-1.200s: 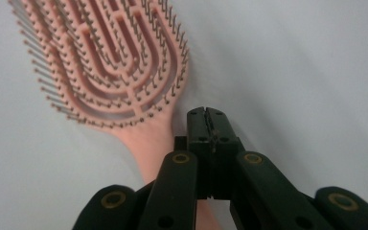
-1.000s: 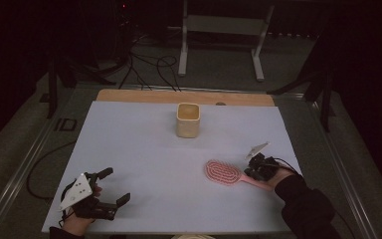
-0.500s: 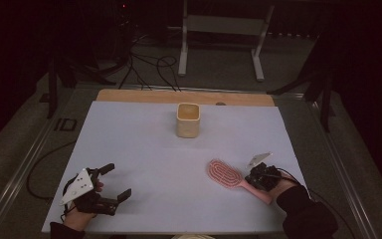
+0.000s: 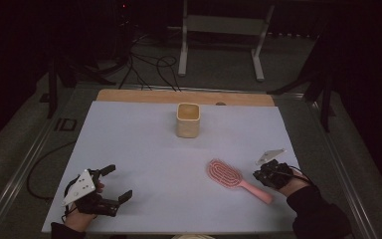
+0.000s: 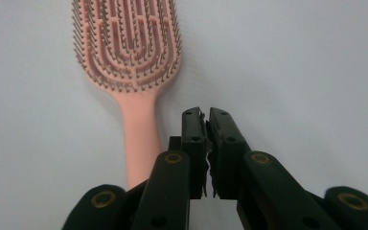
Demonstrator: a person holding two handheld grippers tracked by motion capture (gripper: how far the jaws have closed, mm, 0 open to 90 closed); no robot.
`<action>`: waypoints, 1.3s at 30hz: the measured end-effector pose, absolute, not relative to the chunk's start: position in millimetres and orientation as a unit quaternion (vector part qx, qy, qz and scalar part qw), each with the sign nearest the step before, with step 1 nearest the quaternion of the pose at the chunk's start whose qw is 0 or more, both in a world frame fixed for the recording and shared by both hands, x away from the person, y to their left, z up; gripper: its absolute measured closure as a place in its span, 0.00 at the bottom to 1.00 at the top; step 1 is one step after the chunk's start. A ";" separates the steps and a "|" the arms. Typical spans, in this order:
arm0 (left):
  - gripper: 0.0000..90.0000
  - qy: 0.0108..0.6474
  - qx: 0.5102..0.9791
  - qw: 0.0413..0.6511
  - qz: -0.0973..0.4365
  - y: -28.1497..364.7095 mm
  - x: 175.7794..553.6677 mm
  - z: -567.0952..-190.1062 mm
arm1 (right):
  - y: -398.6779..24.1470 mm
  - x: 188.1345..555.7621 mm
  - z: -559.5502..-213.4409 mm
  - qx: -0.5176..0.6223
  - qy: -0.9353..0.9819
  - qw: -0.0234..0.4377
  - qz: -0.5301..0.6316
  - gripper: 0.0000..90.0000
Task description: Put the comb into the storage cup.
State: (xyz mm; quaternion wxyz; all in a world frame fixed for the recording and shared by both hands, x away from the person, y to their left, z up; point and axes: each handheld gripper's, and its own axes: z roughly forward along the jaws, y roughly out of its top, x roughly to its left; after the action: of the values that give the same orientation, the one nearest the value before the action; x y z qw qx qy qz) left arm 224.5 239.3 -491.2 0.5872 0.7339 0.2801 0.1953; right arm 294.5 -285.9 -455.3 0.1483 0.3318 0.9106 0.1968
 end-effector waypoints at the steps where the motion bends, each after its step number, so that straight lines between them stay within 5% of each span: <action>1: 0.00 0.280 0.734 0.587 0.195 239.0 224.6 -491.4 | -286.4 293.6 -453.1 0.331 0.911 0.149 0.197 0.93; 8: 0.00 0.279 0.735 0.587 0.195 238.9 224.1 -491.0 | -286.9 288.9 -442.3 0.328 0.913 0.143 0.196 0.88; 33: 0.00 0.277 0.739 0.584 0.192 237.2 224.1 -490.7 | -265.5 294.5 -445.5 0.290 0.942 0.072 0.155 0.15; 39: 0.00 0.276 0.741 0.582 0.189 236.5 224.4 -491.2 | -253.6 295.7 -450.0 0.278 0.948 0.063 0.140 0.10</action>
State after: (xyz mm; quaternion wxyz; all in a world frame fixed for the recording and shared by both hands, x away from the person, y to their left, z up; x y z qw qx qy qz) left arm 224.4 236.5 -491.2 0.5823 0.7409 0.2763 0.1886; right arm 295.7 -253.6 -450.0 0.0628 0.2778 0.9483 0.1404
